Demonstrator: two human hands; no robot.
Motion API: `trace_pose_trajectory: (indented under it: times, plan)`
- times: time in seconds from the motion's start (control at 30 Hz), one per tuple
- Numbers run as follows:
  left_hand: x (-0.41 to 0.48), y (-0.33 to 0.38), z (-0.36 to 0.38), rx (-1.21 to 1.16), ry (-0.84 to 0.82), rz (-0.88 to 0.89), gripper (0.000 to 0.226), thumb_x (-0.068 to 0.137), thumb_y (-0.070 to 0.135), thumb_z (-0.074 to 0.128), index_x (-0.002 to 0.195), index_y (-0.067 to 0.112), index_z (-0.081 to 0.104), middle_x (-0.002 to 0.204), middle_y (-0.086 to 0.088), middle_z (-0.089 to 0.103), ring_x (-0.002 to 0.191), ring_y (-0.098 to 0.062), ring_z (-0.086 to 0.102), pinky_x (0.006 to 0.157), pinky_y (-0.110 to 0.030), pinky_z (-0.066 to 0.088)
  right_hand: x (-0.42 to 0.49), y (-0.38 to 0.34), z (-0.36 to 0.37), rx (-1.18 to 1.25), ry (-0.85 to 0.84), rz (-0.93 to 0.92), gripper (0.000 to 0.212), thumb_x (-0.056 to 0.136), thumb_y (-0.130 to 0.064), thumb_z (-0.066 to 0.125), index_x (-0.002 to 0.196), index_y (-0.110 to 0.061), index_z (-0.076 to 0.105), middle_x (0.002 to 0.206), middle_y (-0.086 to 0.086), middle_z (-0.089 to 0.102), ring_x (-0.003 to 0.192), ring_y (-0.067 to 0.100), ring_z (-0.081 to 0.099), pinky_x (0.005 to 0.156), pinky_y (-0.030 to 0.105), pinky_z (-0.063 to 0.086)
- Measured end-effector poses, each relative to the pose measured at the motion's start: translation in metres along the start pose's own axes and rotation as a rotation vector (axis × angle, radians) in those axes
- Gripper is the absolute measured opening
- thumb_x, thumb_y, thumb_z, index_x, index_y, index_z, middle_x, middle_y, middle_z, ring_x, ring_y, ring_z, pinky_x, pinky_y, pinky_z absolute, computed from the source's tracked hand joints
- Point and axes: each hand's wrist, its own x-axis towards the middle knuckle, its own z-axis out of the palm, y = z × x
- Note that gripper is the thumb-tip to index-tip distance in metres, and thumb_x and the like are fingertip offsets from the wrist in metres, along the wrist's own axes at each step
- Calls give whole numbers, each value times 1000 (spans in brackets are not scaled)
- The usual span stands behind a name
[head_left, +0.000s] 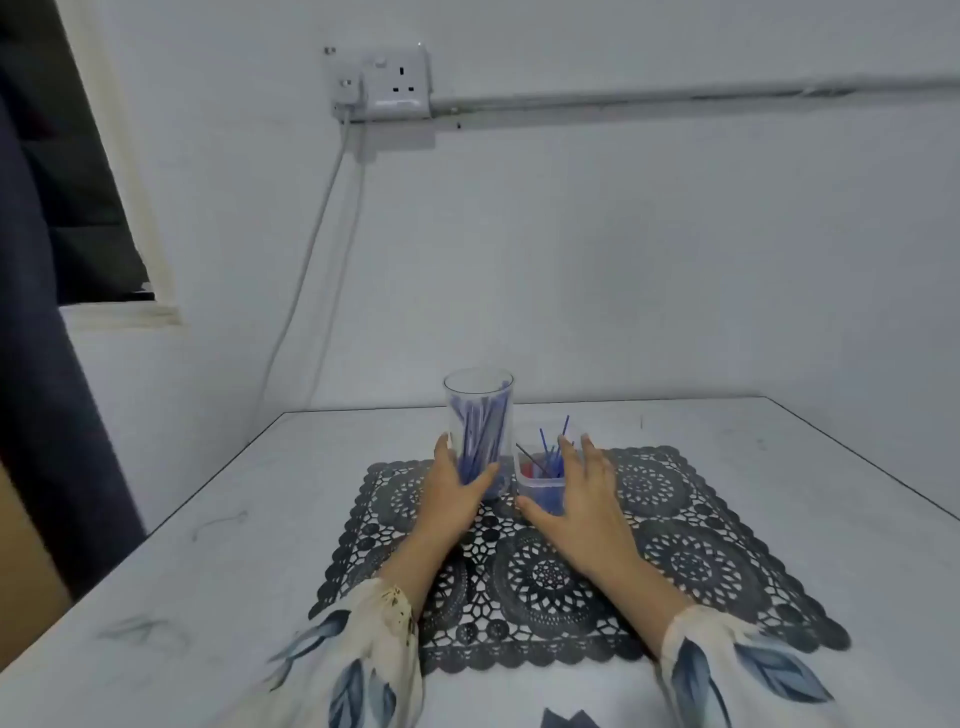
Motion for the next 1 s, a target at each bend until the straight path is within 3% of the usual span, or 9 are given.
trace_pose_trajectory:
  times: [0.13, 0.27, 0.43, 0.63, 0.83, 1.0]
  plan:
    - [3, -2, 0, 6, 2, 1, 79, 84, 35, 66, 145, 13, 22, 140, -8, 43, 124, -23, 46, 102, -35, 40, 4, 4, 3, -21, -2, -9, 80, 83, -59, 51, 147, -24, 18, 155, 3, -2, 141, 24, -4, 111, 46, 22]
    - [1, -1, 1, 55, 44, 32, 73, 84, 34, 66, 141, 12, 26, 132, -9, 48, 116, -22, 50, 93, -32, 42, 5, 7, 7, -27, 5, -46, 62, 84, -54, 53, 139, -30, 35, 154, 4, 0, 141, 26, -4, 109, 47, 23]
    - [-3, 2, -2, 133, 73, 40, 79, 79, 42, 70, 139, 9, 30, 127, -10, 46, 112, -23, 49, 87, -28, 42, 2, 7, 4, 2, 30, -8, 47, 84, -45, 58, 122, -19, 50, 153, 10, 10, 138, 29, 13, 106, 40, 29]
    - [-11, 9, -6, 236, 89, 10, 85, 74, 52, 70, 138, 9, 35, 129, -12, 44, 117, -25, 48, 96, -34, 42, -2, 4, 1, -26, 87, 29, 65, 80, -53, 59, 122, -5, 48, 145, 13, 25, 129, 30, 31, 100, 38, 37]
    - [-13, 19, -14, 162, 21, -89, 85, 77, 41, 73, 139, 4, 28, 137, -14, 45, 123, -29, 46, 97, -35, 40, -8, 0, -8, 52, 107, 117, 68, 64, -65, 67, 107, -14, 57, 127, 9, 37, 108, 26, 51, 85, 36, 49]
    - [-26, 12, -27, 123, -17, -93, 84, 76, 39, 73, 140, 9, 28, 138, -10, 45, 122, -28, 47, 99, -38, 42, -15, -3, -15, 65, 129, 143, 68, 63, -63, 69, 104, -11, 57, 110, 5, 41, 94, 23, 54, 79, 34, 49]
